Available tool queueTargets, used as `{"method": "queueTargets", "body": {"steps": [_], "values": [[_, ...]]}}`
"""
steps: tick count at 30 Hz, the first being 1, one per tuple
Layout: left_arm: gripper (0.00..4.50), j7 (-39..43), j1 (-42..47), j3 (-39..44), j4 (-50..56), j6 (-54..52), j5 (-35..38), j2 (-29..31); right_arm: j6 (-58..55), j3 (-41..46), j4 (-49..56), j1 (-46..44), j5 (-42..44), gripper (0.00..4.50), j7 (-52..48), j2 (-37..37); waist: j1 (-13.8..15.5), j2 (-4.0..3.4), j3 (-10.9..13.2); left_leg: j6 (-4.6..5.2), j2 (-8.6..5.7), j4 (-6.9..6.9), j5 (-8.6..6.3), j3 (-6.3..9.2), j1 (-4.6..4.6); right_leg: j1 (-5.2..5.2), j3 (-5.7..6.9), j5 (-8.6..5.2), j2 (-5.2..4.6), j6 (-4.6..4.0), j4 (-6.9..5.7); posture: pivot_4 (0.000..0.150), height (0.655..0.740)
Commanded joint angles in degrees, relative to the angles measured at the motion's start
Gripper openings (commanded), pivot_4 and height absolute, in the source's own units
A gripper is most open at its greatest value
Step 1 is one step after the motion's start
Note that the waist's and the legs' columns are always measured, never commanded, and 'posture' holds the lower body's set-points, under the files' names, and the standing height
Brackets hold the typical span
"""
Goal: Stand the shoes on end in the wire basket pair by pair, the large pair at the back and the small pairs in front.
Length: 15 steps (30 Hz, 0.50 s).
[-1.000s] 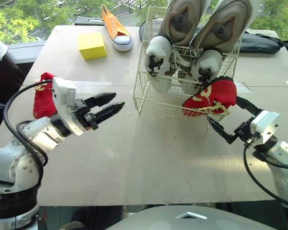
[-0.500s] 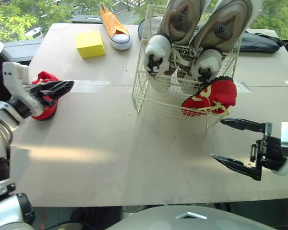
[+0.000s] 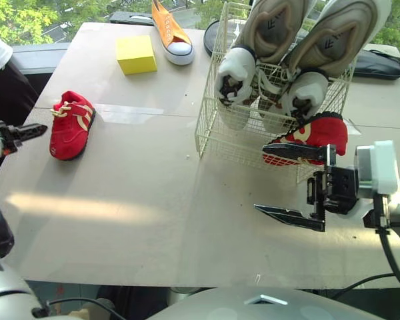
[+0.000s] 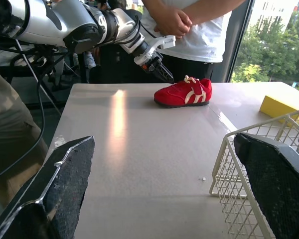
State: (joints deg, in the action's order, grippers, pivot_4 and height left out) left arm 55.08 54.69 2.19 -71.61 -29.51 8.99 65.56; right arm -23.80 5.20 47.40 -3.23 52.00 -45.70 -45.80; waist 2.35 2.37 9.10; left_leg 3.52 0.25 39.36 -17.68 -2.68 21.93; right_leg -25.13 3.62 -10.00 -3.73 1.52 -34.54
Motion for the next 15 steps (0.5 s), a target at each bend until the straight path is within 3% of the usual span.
{"method": "queueTargets", "body": {"steps": [1,3,5,9,11,15], "values": [[2.96,7.2,2.3,-1.2,-3.3,2.9,-3.8,-2.2,0.1,2.8,1.8,0.2,1.3,4.44,0.4,-0.4,-0.1,0.02,0.0,0.0,0.01,0.02,0.0,0.0,-0.01,0.01,0.0,0.01,-0.02,0.03,-0.01,0.15,0.74],[2.96,9.0,2.4,-0.7,-4.4,2.6,-4.7,-3.9,-0.1,3.0,2.4,1.0,0.8,4.44,0.4,-0.9,0.0,-0.01,0.0,0.0,0.01,0.02,0.0,-0.02,-0.05,0.01,0.0,-0.01,-0.04,0.04,-0.06,0.15,0.74],[2.47,9.4,2.4,1.0,-5.1,1.8,-4.2,-5.3,-0.3,3.1,3.2,1.8,0.5,4.5,1.1,-0.9,0.2,-0.18,0.0,0.0,-0.02,0.05,0.0,0.0,-0.09,0.02,0.0,-0.08,-0.14,0.16,-0.17,0.15,0.74],[0.84,11.3,2.1,4.4,-5.4,-0.2,-3.1,-6.6,-0.8,3.9,4.6,3.0,1.1,4.5,2.6,-0.7,0.6,-0.39,-0.1,0.04,-0.09,0.1,-0.01,0.07,-0.15,0.08,0.03,-0.11,-0.31,0.2,-0.28,0.15,0.74],[0.27,13.1,1.7,5.7,-5.1,-1.1,-2.8,-6.2,-0.7,4.1,4.7,3.8,0.5,4.5,2.8,-0.8,0.8,-0.42,-0.2,0.11,-0.11,0.19,-0.04,0.1,-0.16,0.13,0.05,-0.11,-0.32,0.2,-0.29,0.15,0.74],[0.0,16.6,1.8,9.2,-4.3,-4.3,-0.8,-4.3,-0.2,3.4,3.9,4.1,-0.5,4.5,2.5,-0.4,0.9,-0.39,-0.1,0.25,-0.12,0.39,-0.13,0.14,-0.12,0.24,0.1,-0.12,-0.32,0.18,-0.28,0.15,0.74]]}}
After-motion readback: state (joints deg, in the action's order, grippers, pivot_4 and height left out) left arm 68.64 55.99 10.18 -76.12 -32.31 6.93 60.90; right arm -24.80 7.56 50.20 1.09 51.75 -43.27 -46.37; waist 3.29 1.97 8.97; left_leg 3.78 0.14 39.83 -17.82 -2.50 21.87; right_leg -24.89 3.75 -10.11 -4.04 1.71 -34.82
